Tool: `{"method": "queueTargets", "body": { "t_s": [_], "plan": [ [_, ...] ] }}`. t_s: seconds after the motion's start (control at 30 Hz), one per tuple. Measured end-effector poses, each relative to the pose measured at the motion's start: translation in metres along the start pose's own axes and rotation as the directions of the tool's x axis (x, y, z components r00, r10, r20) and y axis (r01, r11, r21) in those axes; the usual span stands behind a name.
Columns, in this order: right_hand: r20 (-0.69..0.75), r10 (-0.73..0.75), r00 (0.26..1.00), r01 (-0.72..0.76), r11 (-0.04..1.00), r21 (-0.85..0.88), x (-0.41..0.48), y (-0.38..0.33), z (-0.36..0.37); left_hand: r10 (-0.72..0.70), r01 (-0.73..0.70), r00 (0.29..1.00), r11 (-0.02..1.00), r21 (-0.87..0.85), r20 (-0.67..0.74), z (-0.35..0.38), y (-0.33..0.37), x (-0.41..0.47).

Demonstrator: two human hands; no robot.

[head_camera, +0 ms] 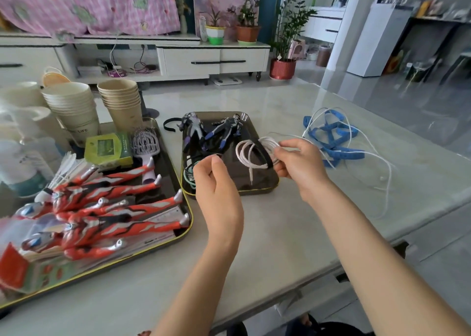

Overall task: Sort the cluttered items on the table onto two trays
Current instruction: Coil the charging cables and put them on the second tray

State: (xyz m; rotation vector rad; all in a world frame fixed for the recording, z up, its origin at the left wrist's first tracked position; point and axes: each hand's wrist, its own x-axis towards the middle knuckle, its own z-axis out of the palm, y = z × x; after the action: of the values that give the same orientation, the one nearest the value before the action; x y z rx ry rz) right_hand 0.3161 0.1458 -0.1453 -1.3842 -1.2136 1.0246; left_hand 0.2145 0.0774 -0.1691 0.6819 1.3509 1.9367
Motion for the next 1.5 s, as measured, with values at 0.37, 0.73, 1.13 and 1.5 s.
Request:
{"method": "queueTargets", "body": {
  "t_s": [0.37, 0.73, 1.13, 1.5],
  "plan": [
    [0.337, -0.322, 0.885, 0.466, 0.623, -0.628, 0.015, 0.025, 0.043, 0.326, -0.373, 0.928, 0.840, 0.394, 0.183, 0.001, -0.021, 0.000],
    [0.450, -0.180, 0.875, 0.484, 0.365, -0.795, -0.004, 0.020, 0.048, 0.318, -0.419, 0.907, 0.749, 0.513, 0.276, -0.001, -0.032, 0.005],
    [0.026, -0.464, 0.886, 0.320, 0.568, -0.758, 0.010, 0.031, -0.043, 0.400, -0.561, 0.828, 0.622, 0.547, 0.394, -0.001, -0.039, 0.004],
    [0.019, -0.198, 0.980, 0.085, 0.333, -0.939, 0.008, 0.056, -0.099, 0.497, -0.755, 0.655, 0.449, 0.478, 0.568, 0.003, -0.046, -0.005]
  ]
}}
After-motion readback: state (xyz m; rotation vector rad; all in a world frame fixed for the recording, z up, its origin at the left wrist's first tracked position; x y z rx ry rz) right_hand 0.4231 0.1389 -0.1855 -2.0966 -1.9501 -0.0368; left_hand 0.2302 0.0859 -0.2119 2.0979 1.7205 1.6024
